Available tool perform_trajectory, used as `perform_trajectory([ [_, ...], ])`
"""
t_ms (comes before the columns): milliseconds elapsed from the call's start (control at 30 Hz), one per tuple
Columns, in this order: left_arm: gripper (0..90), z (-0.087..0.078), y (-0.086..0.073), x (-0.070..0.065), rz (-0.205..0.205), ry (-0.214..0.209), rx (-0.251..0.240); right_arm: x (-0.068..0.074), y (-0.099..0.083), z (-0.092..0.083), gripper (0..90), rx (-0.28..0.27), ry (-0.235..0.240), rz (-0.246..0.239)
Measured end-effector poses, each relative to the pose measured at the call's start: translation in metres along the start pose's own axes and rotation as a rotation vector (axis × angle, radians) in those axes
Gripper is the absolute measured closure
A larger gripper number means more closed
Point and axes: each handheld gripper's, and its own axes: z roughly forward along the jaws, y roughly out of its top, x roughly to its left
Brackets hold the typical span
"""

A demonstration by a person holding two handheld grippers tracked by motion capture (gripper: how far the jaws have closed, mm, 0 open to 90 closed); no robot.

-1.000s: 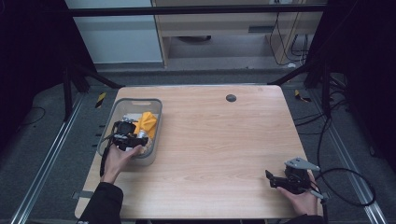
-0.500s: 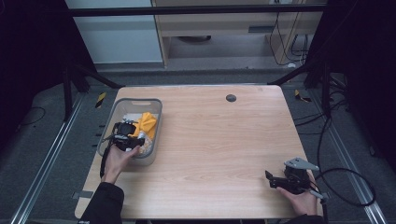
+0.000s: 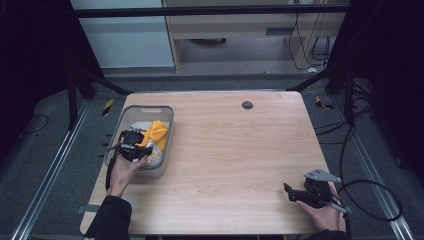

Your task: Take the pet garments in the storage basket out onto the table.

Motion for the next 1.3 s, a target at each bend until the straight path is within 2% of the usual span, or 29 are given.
perform_trajectory([
  [1300,81.9,-0.048,0.004,0.015,-0.002,0.008,-0.102,0.000,0.000,0.000,12.3,-0.005,-0.003,-0.003],
])
